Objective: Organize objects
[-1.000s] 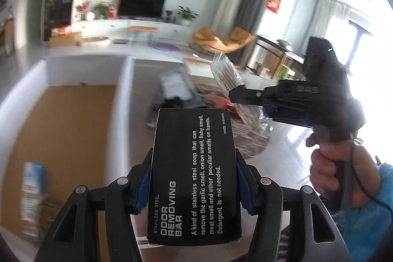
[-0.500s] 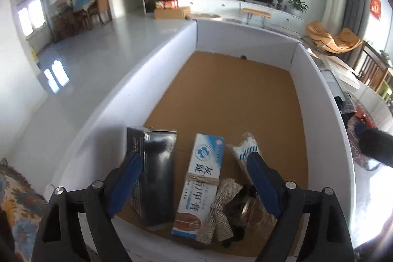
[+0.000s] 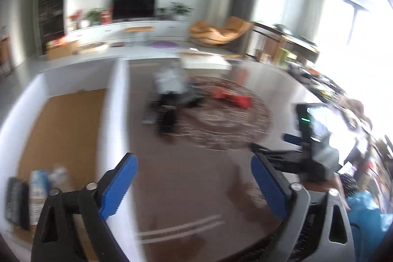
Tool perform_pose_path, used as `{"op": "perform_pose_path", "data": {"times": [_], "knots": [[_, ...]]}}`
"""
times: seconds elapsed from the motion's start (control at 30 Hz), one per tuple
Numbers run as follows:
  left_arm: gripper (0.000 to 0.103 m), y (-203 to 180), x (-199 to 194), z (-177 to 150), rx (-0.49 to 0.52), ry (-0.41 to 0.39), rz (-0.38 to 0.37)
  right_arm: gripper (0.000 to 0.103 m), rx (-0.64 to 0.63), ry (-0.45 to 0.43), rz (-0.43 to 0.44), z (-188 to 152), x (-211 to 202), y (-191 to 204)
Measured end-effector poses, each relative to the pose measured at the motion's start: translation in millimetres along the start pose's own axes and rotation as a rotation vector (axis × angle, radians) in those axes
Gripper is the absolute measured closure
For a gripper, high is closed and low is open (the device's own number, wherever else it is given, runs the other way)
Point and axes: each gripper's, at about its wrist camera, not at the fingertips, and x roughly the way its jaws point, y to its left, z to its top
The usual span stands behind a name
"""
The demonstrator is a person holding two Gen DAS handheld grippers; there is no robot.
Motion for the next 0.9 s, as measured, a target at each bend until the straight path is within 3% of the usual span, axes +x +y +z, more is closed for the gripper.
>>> {"op": "perform_pose_path", "data": {"times": [0.1, 0.17, 0.23, 0.33, 0.57, 0.9], "knots": [[0.000, -43, 34, -11, 0.043, 0.068, -0.082, 0.000, 0.012, 0.030, -0.053, -3, 2, -25], [0.000, -58, 63, -13, 0.058, 0.104, -0.060, 0.000, 0.011, 0.053, -0.076, -4, 16, -38], [0.000, -64, 90, -17, 0.078, 0.128, 0.009, 0.000, 0.010, 0.075, -0.083, -6, 26, -49], [0.000, -56, 117, -20, 0.079, 0.134, 0.124, 0.000, 0.049, 0.075, -0.043, -10, 29, -58], [0.000, -23, 154, -20, 0.064, 0.167, 0.267, 0.000, 0.028, 0.053, -0.029, -11, 31, -55], [0.000, 1, 179, -21, -0.032, 0.229, 0.253, 0.000, 0.017, 0.051, -0.017, -12, 34, -49]]}}
